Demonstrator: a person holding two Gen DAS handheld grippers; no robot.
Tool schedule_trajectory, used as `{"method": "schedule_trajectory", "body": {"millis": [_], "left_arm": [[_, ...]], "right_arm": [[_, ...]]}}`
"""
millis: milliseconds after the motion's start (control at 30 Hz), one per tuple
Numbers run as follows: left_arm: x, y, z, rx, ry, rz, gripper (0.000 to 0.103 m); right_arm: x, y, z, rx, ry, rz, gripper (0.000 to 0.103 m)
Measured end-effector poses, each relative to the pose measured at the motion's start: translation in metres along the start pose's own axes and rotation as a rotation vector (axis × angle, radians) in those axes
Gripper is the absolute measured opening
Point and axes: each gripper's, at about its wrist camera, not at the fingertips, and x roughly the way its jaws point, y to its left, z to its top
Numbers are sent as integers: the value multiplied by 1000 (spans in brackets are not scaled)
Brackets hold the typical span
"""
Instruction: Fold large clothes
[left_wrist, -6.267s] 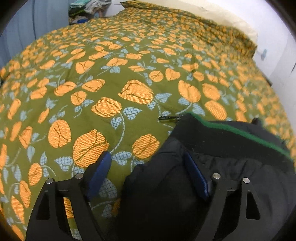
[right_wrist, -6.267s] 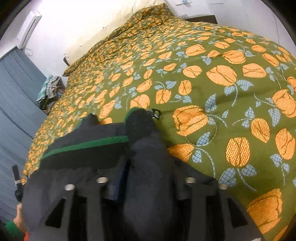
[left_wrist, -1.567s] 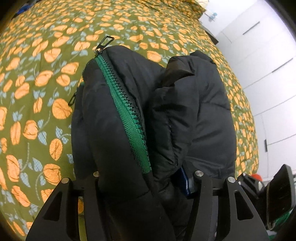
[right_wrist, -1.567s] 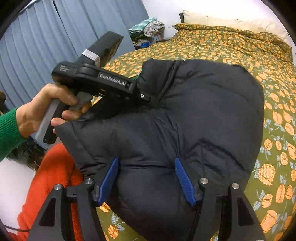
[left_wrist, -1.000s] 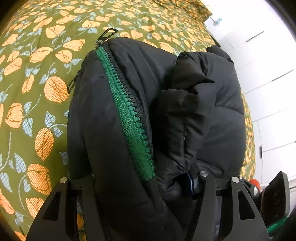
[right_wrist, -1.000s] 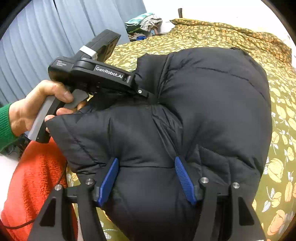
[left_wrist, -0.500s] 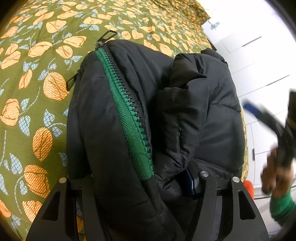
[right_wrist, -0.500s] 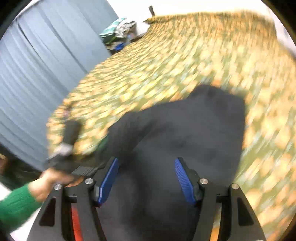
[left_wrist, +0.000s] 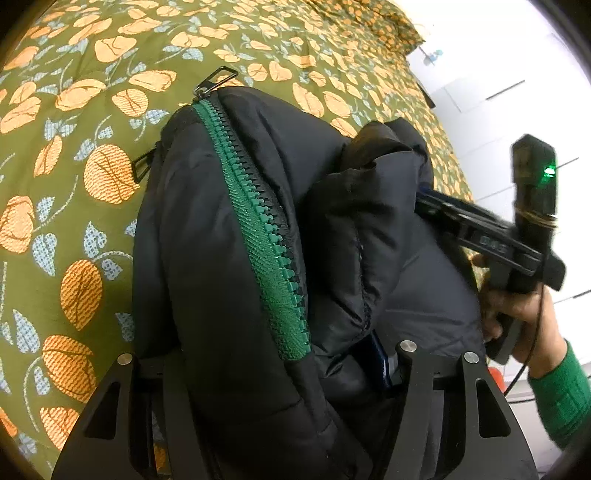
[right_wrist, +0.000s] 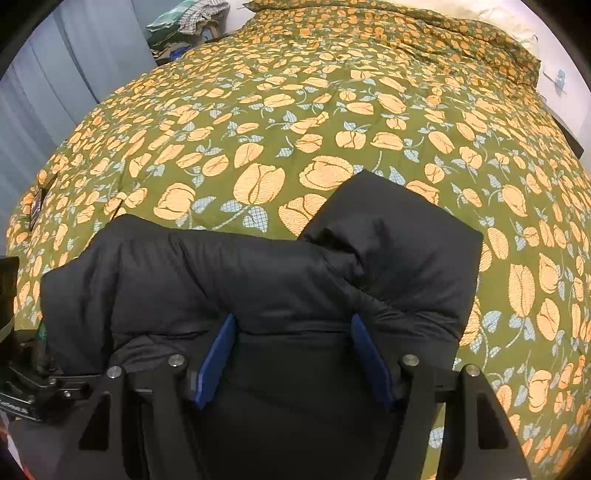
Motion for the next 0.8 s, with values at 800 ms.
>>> {"method": "schedule_trajectory", "body": {"millis": [800], "left_arm": [[-93, 41, -10, -116, -124, -70, 89]], "right_arm": [[-72, 124, -143, -182, -67, 208, 68]]}}
